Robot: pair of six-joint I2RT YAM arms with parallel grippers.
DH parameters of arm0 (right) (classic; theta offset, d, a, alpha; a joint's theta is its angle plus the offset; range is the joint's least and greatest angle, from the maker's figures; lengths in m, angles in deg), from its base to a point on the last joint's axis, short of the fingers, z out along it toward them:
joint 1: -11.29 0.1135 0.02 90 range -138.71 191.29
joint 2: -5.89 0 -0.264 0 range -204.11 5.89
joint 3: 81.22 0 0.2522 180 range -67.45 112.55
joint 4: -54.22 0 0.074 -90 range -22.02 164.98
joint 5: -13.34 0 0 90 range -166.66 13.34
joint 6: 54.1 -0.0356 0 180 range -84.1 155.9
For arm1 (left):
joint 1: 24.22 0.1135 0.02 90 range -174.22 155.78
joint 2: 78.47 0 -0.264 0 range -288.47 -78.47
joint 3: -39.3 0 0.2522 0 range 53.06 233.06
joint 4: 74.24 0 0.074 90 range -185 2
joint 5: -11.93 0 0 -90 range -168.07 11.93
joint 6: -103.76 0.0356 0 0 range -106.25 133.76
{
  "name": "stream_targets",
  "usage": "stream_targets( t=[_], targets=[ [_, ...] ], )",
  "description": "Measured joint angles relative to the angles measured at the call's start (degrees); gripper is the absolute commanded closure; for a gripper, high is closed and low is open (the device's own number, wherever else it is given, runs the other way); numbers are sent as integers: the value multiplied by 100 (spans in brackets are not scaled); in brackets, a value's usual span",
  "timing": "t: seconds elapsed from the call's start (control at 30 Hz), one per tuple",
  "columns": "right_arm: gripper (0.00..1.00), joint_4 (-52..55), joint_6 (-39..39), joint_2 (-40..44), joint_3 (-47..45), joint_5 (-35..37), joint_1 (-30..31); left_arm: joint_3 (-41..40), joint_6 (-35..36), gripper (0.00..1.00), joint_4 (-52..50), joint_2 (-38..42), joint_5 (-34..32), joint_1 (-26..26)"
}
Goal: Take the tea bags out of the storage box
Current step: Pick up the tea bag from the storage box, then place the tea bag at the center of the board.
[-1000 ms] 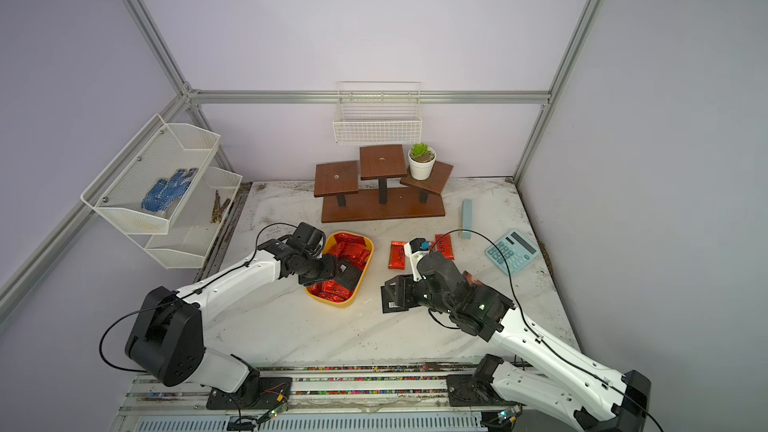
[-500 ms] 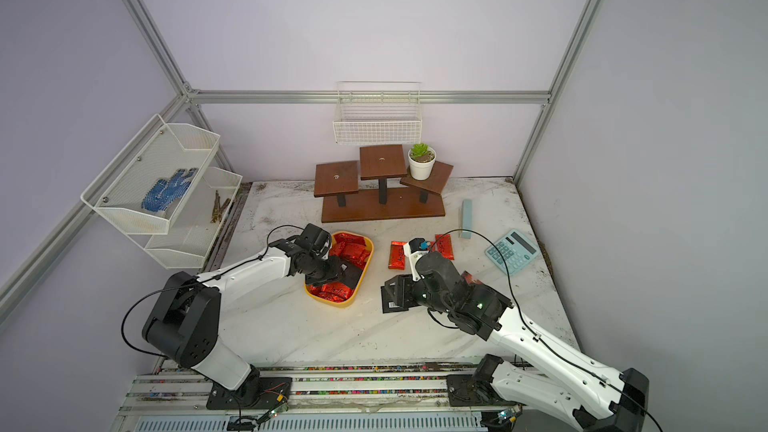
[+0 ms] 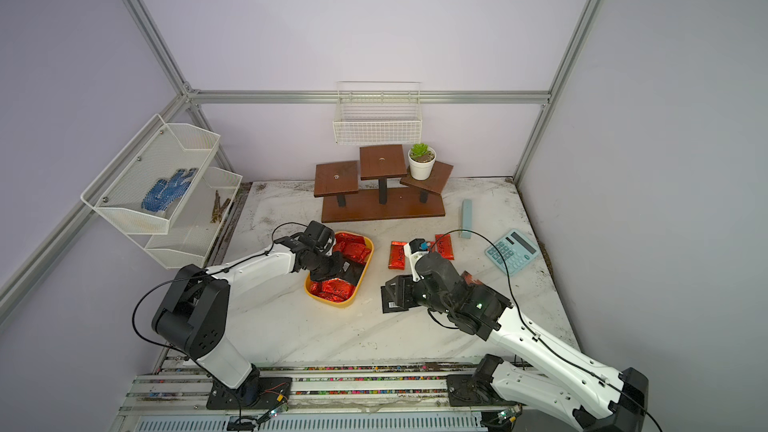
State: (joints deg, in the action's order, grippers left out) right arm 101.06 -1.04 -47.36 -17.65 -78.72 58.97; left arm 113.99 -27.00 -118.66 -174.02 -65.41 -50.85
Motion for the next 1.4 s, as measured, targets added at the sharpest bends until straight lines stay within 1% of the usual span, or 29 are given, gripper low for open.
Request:
stream_targets(
  t=[0.07, 0.23, 0.33, 0.53, 0.7, 0.77, 0.83, 0.93, 1.03, 1.13, 1.23, 1.3, 1.4],
  targets=[
    [52, 15, 13, 2, 0, 17, 0, 17, -37, 100, 22, 0, 0, 0],
    [52, 118, 20, 37, 0, 66, 0, 94, -59, 100, 15, 31, 13, 0],
    [52, 131, 24, 83, 0, 107, 0, 96, -46, 100, -26, 197, 92, 0],
    [52, 153, 63, 144, 2, 116, 0, 96, 15, 100, -313, 999, 334, 0],
    [52, 267, 105, 195, 59, 122, 0, 17, 151, 100, -675, 1912, 662, -57],
    [52, 365, 120, 251, 122, 144, 0, 4, 164, 100, -800, 2162, 769, -190],
    [52, 483, 136, 326, 227, 188, 0, 2, 155, 100, -870, 2330, 817, -448],
    [51, 691, 157, 503, 461, 302, -2, -37, 101, 100, -872, 2435, 822, -1036],
    [49, 949, 164, 796, 723, 452, -2, -216, -59, 100, -640, 2374, 822, -1661],
    [46, 1244, 140, 1198, 975, 636, -2, -389, -240, 100, -260, 2092, 813, -2177],
    [45, 1574, 81, 1633, 1233, 789, -4, -431, -422, 100, 232, 1517, 813, -2538],
    [46, 1812, 17, 1891, 1432, 872, -4, -413, -516, 100, 616, 968, 820, -2734],
    [46, 2057, -55, 2050, 1615, 940, -4, -216, -575, 100, 940, 131, 859, -2933]
  ],
)
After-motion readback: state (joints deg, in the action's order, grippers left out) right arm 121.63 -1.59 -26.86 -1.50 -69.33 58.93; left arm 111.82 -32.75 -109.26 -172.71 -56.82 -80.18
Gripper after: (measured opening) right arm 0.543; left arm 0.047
